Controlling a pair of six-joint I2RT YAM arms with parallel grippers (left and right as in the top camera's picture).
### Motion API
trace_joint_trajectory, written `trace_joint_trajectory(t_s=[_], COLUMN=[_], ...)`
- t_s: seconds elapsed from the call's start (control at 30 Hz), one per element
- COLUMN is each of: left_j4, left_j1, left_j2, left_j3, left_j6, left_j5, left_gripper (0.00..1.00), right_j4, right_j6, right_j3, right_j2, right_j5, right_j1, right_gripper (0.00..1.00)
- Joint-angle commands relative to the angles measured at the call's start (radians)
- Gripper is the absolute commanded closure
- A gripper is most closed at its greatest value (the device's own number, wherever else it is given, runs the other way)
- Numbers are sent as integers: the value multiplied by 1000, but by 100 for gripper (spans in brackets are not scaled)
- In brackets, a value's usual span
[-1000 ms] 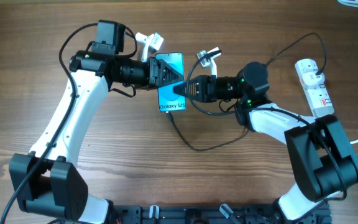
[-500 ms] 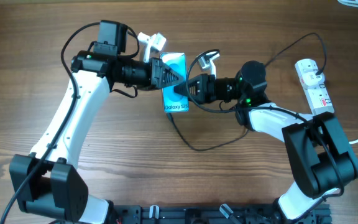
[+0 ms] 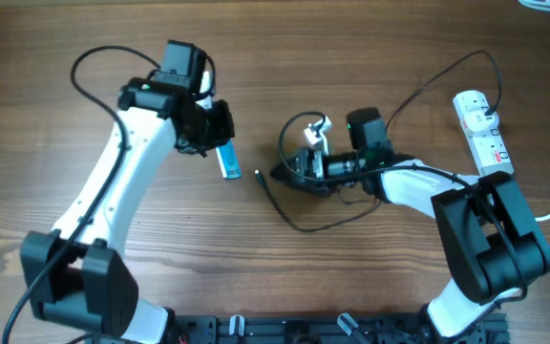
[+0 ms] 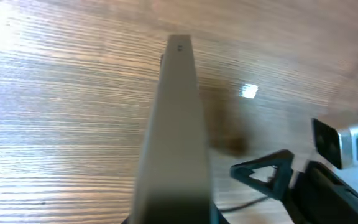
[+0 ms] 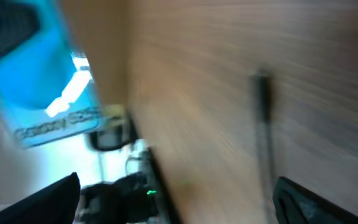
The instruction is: Plug charger to phone and switch on socket
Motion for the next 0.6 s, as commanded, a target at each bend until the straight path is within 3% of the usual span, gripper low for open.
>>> trace_joint_trajectory(t_s=[0.0, 0.3, 0.57], left_j4=[3, 58, 75], left_j1=[-55, -95, -115], left_j2=[87, 241, 267], left_j3=[-19, -27, -41], left_j6=[-82, -97, -126], left_j5=[-156, -172, -172], left_gripper=[96, 96, 96], right_j4=[-121, -122, -127], right_j6=[-118, -100, -100], right_j3=[-3, -3, -3], right_j2=[15, 15, 15], right_j5=[337, 346, 359], right_j1=[5, 5, 5], right_gripper=[0, 0, 0])
